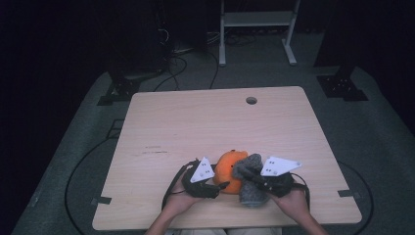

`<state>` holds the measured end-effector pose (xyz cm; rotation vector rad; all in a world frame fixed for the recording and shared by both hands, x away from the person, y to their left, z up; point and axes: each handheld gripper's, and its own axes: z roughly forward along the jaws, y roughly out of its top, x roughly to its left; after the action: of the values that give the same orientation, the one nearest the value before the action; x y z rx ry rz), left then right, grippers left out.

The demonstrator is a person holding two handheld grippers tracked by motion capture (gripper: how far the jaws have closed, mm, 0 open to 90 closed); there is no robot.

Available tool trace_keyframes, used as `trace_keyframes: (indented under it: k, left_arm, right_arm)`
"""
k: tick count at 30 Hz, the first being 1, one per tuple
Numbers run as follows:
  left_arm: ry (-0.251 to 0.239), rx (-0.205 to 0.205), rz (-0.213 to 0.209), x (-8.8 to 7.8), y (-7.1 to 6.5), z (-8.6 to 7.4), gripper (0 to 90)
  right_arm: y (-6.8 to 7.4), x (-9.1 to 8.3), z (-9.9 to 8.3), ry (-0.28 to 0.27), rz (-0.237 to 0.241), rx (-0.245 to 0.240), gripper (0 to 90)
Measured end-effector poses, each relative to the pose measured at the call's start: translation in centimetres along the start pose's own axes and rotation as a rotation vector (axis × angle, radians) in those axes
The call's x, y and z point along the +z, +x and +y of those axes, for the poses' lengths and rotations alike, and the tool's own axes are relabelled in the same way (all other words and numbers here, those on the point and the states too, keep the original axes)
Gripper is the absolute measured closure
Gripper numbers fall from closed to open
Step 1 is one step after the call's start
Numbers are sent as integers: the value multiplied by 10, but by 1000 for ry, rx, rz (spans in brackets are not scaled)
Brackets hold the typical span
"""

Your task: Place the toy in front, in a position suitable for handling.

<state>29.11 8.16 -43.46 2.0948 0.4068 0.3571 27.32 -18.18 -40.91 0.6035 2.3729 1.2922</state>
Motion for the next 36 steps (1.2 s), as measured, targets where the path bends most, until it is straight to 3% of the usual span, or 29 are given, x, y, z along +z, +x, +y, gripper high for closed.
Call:
trace_keyframes:
  k: [2,3,4,5,7,8,10,12,14,15,16,19,20,21,22,23,28,29,32,33,34,36]
  left_arm:
    - [-13,-26,-14,2,2,1,319]
    - [-13,-26,-14,2,2,1,262]
    - [-24,-62,-23,3,2,1,262]
    - [-60,-127,-45,5,4,1,208]
    - [-66,-126,-38,6,4,2,258]
    - [-57,-62,-17,6,1,2,307]
    - [-33,-5,-9,4,0,2,365]
    - [-12,29,-2,2,0,0,386]
    - [-9,11,-15,2,2,-2,386]
    - [-9,11,-15,2,2,-2,372]
    - [-20,-45,-29,2,3,0,309]
    - [-36,-179,-12,7,7,4,111]
    - [-36,-179,-12,7,7,4,117]
    - [-37,-185,-8,7,8,3,117]
    - [-31,-157,-1,5,10,-1,215]
    - [-26,-147,4,4,11,-3,253]
    - [-1,-120,7,2,14,-7,308]
    - [-7,-156,-12,1,18,-8,293]
    - [-69,-257,-41,-1,21,-3,149]
    - [-79,-266,-33,-2,21,-2,156]
    - [-59,-243,-3,-1,20,-1,200]
    - [-41,-216,-3,-2,22,-5,259]
  right_arm:
    - [-9,-4,-6,37,-49,12,794]
    - [-9,-4,-6,37,-49,12,794]
    - [-10,-6,-7,44,-56,22,794]
    - [-7,-9,-4,4,-12,18,793]
    - [2,-9,3,-43,51,-4,793]
    - [8,-6,8,-45,64,-25,793]
    - [8,-2,11,-22,54,-39,794]
    - [-3,-2,6,-23,29,0,794]
    - [-17,-4,-4,-14,8,84,794]
    - [-17,-4,-4,-14,8,84,794]
    - [-23,-3,-14,-10,27,157,794]
    - [-13,0,-9,-14,32,124,794]
    - [-13,0,-9,-14,32,124,794]
    - [-8,2,-5,-24,71,110,792]
    - [-2,5,-3,-16,75,76,789]
    - [-1,6,-4,-7,68,56,790]
    - [-15,4,-11,19,52,118,792]
    - [-22,2,-17,47,13,148,791]
    - [-19,1,-21,39,23,158,790]
    - [-15,3,-19,33,30,135,790]
    - [-12,4,-16,29,38,112,789]
    - [-8,6,-13,38,33,81,789]
